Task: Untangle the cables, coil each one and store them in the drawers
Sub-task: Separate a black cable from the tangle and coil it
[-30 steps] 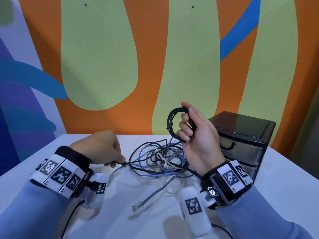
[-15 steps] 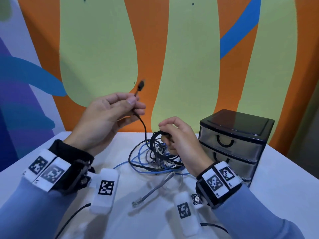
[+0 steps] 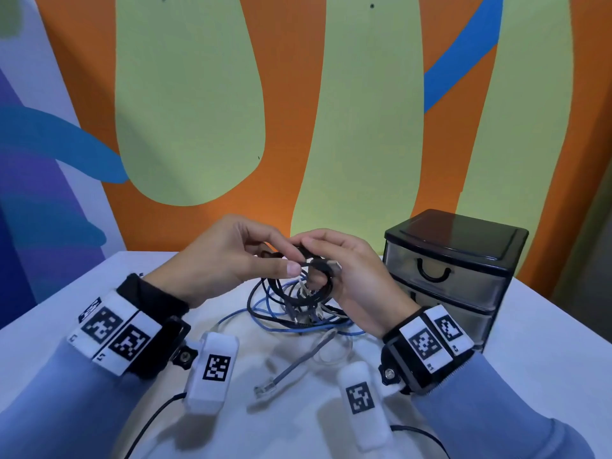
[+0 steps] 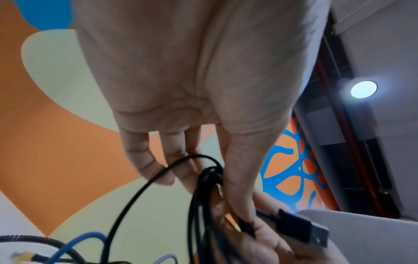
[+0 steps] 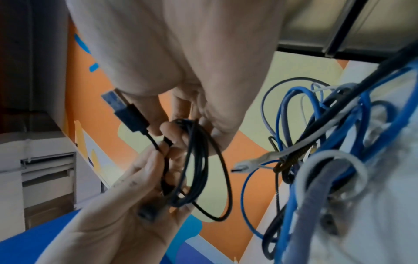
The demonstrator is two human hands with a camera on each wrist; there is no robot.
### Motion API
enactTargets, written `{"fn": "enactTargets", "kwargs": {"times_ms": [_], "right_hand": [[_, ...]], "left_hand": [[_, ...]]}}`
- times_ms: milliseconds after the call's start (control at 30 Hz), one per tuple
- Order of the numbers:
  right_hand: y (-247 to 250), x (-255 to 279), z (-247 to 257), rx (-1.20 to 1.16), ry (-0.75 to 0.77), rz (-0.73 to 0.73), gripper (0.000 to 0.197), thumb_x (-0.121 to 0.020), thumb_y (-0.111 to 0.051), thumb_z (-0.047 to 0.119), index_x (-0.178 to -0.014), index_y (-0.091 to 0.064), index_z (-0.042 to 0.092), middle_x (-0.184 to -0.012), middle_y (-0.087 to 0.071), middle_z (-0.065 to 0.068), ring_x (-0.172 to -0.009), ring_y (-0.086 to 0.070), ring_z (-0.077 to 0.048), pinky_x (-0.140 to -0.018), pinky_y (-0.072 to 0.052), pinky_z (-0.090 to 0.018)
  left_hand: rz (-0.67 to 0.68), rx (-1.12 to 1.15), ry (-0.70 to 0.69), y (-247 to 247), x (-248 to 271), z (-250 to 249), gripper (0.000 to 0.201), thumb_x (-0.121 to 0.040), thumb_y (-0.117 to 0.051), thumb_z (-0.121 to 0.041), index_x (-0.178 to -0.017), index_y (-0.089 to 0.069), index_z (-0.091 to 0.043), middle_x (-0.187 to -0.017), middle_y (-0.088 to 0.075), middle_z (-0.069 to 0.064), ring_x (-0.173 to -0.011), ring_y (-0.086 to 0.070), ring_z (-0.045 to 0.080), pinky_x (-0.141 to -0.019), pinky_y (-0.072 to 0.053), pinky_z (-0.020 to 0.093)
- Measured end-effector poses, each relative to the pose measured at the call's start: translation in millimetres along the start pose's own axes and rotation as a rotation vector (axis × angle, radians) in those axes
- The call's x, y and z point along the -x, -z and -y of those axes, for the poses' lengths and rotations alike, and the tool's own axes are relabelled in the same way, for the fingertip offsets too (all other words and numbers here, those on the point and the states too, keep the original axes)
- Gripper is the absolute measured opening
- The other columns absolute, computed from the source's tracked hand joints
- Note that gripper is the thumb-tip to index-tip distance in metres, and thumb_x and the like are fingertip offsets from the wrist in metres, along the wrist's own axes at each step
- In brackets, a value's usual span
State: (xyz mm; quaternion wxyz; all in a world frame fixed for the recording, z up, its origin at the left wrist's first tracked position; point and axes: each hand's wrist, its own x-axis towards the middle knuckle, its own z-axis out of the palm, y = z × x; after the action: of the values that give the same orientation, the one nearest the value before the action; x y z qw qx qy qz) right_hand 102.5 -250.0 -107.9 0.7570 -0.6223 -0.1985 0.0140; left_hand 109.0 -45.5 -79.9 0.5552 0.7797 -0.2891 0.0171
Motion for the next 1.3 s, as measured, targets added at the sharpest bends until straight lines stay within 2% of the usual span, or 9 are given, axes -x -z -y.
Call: {"fn": "enactTargets", "kwargs": {"times_ms": [100,200,333,500,667,800,967,1067,1300], "right_hand": [[0,0,1,-0.186,-0.032,-0.059,0.033,-0.105,-0.057,0.023,-0.123,-0.069,-0.002,-0.098,-0.066,-0.009,-0.069,-0.052,-0.015,-0.068,-0.044,-0.027],[-1,-2,0,-0.334,-0.105,-0.066,0.043,-0.105,-0.055,0.039,-0.130,-0.065,0.005,-0.102,-0.069,-0.012,-0.085,-0.066,-0.024,-0.088,-0.049,-0.038],[-7,0,-3,-0.272,-0.147,-0.043,0.037,-0.107,-0.051,0.044,-0.104,-0.070,0.012,-0.108,-0.073,-0.013,-0.103,-0.071,-0.021,-0.108,-0.049,-0.045],[-9,0,-1,-0.404,-0.035,-0.098,0.028,-0.110,-0.049,0.028,-0.092,-0.059,0.010,-0.075,-0.059,-0.008,-0.082,-0.066,-0.023,-0.091,-0.057,-0.036],[-10,-3,-3,-0.479,0.005,-0.123,0.026,-0.111,-0.048,0.029,-0.094,-0.055,0.010,-0.063,-0.030,0.002,-0.057,-0.036,-0.013,-0.083,-0.041,-0.033],[-11,-1,0,-0.461,0.027,-0.066,0.031,-0.111,-0.047,0.030,-0.088,-0.056,0.011,-0.064,-0.021,0.003,-0.056,-0.026,-0.013,-0.071,-0.042,-0.027],[-16,1,-3,-0.371,0.060,-0.027,0.033,-0.110,-0.049,0.028,-0.088,-0.060,0.007,-0.056,-0.022,0.004,-0.052,-0.026,-0.012,-0.068,-0.043,-0.028],[-18,2,-5,-0.310,0.079,-0.040,0.035,-0.109,-0.051,0.029,-0.086,-0.064,0.006,-0.055,-0.024,0.003,-0.051,-0.028,-0.013,-0.068,-0.047,-0.026],[-23,6,-8,-0.237,0.124,-0.069,0.036,-0.106,-0.055,0.030,-0.083,-0.068,0.005,-0.059,-0.021,0.000,-0.058,-0.017,-0.019,-0.067,-0.053,-0.025]], "left_hand": [[-0.102,0.047,-0.033,-6,-2,-1,0.025,-0.073,-0.088,-0.012,-0.095,-0.082,-0.002,-0.098,-0.081,0.018,-0.095,-0.076,0.028,-0.093,-0.058,0.028],[-0.252,0.107,-0.089,-10,-5,0,0.025,-0.073,-0.087,-0.015,-0.094,-0.082,-0.004,-0.100,-0.082,0.012,-0.094,-0.075,0.026,-0.093,-0.058,0.029],[-0.413,0.237,-0.110,-12,-7,1,0.023,-0.075,-0.089,-0.020,-0.094,-0.084,-0.009,-0.096,-0.079,0.015,-0.086,-0.065,0.021,-0.088,-0.051,0.039],[-0.365,0.170,-0.005,-13,-6,-1,0.017,-0.075,-0.085,-0.020,-0.091,-0.086,-0.014,-0.088,-0.077,0.016,-0.086,-0.066,0.024,-0.099,-0.053,0.063],[-0.357,0.108,-0.025,-19,-3,-5,0.022,-0.079,-0.088,-0.001,-0.093,-0.083,-0.016,-0.092,-0.081,0.007,-0.087,-0.072,0.017,-0.091,-0.053,0.037],[-0.390,0.205,0.045,-21,-7,-4,0.057,-0.067,-0.086,-0.006,-0.108,-0.048,-0.021,-0.086,-0.077,0.011,-0.075,-0.056,0.024,-0.069,-0.045,0.035],[-0.304,-0.002,0.162,-30,-6,-9,0.015,-0.092,-0.070,-0.007,-0.103,-0.072,-0.017,-0.077,-0.078,0.008,-0.065,-0.058,0.012,-0.055,-0.036,0.027],[-0.266,-0.101,0.177,-31,-5,-6,0.021,-0.098,-0.063,-0.008,-0.083,-0.077,-0.013,-0.072,-0.077,0.005,-0.065,-0.060,0.011,-0.055,-0.036,0.026],[-0.223,-0.140,0.266,-26,-6,-2,0.018,-0.091,-0.067,-0.013,-0.081,-0.078,-0.003,-0.082,-0.079,0.010,-0.077,-0.068,0.015,-0.057,-0.043,0.027]]}}
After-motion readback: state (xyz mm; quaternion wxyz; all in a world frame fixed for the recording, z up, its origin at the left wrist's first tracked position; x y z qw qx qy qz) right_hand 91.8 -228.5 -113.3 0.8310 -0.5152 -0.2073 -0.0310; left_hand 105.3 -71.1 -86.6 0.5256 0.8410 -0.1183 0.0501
